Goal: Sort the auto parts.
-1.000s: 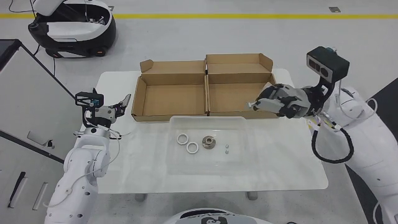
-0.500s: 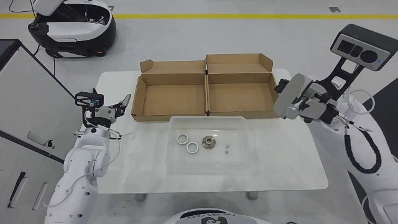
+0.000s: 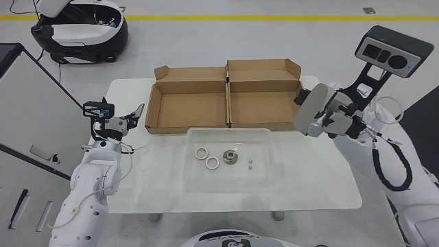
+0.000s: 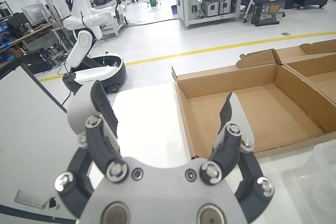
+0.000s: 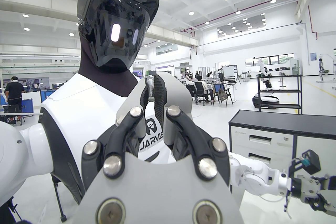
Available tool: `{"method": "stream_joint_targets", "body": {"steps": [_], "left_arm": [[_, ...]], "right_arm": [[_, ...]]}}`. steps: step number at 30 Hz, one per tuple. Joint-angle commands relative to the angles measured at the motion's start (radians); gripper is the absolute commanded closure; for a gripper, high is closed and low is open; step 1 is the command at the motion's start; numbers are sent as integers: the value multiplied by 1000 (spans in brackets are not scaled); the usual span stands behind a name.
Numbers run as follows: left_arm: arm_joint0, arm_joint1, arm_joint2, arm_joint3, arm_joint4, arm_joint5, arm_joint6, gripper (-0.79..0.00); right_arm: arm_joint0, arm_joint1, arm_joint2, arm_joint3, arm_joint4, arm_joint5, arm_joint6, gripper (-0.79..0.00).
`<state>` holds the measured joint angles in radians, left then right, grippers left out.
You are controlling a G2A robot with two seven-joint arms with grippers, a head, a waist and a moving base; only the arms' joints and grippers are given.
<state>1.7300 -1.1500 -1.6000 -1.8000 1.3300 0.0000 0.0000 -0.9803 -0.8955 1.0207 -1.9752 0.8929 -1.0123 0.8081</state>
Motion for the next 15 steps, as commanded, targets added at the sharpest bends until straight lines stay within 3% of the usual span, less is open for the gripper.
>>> {"method": "stream_joint_targets", "body": {"steps": [1,4,11,15], "left_arm": [[0,0,0,0,0,0,0,-785],[0,0,0,0,0,0,0,-785],[0,0,0,0,0,0,0,-785],[0,0,0,0,0,0,0,-785]], "right_arm": [[0,0,0,0,0,0,0,0],[-1,0,1,-1,-2,4,-4,0],[-57,-33,23,-89,63,0,-145,0],[-85,-58,36,-108,60,0,-132,0]]}}
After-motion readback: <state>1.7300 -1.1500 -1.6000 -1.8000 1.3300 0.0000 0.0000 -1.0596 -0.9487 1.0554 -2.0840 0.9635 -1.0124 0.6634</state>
